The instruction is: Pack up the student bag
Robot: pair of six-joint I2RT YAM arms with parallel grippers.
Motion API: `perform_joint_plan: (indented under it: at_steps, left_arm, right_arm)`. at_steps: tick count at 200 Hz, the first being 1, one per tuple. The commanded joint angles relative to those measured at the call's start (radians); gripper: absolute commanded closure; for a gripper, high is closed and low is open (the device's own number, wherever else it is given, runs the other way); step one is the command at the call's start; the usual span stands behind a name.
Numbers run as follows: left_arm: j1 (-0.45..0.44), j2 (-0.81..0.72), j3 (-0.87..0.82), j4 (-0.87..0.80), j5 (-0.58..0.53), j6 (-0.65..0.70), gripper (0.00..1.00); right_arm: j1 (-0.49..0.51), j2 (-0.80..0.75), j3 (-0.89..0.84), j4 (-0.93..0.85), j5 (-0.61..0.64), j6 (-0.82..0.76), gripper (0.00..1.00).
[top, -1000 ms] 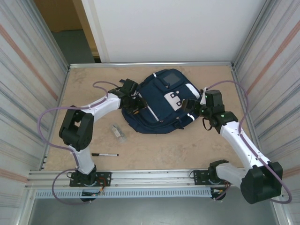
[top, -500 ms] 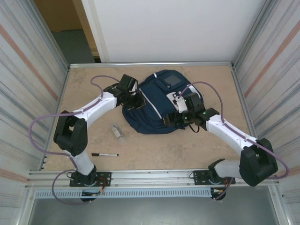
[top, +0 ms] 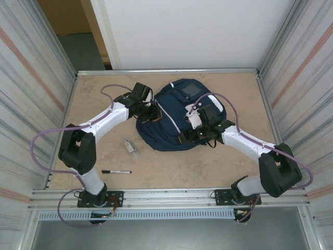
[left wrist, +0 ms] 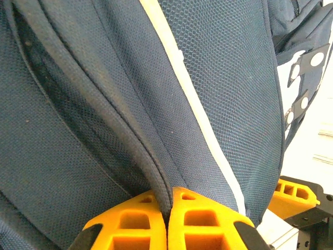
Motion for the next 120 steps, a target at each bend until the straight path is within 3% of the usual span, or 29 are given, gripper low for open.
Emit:
perform_joint_plan:
  at_steps: [1,20,34,59,84,93,120]
  left_arm:
    - [-0.014,-0.055,0.016,0.015,0.115,-0.002,1.00]
    - [-0.013,-0.053,0.011,0.022,0.115,-0.002,1.00]
    - [-0.013,-0.055,-0.006,0.039,0.123,-0.013,1.00]
    - [-0.013,-0.063,-0.019,0.050,0.128,-0.014,1.00]
    - [-0.013,-0.075,-0.042,0.073,0.125,-0.031,1.00]
    - [-0.013,-0.081,-0.052,0.089,0.126,-0.040,1.00]
    - [-0.023,-0.101,-0.096,0.129,0.067,-0.104,0.97]
  right_arm:
    - [0.026,-0.061,-0.048,0.093,-0.082,-0.028,0.28]
    - [0.029,-0.070,-0.071,0.142,-0.065,-0.016,0.40]
    - [0.029,-0.055,-0.058,0.136,-0.024,-0.007,0.57]
    - [0.030,-0.024,-0.024,0.119,0.002,0.003,0.77]
    - [0.051,-0.031,-0.020,0.120,0.032,0.034,0.87]
    - [0.063,-0.042,-0.018,0.113,0.039,0.049,0.95]
    - [0.109,-0.080,-0.025,0.113,-0.005,0.088,0.98]
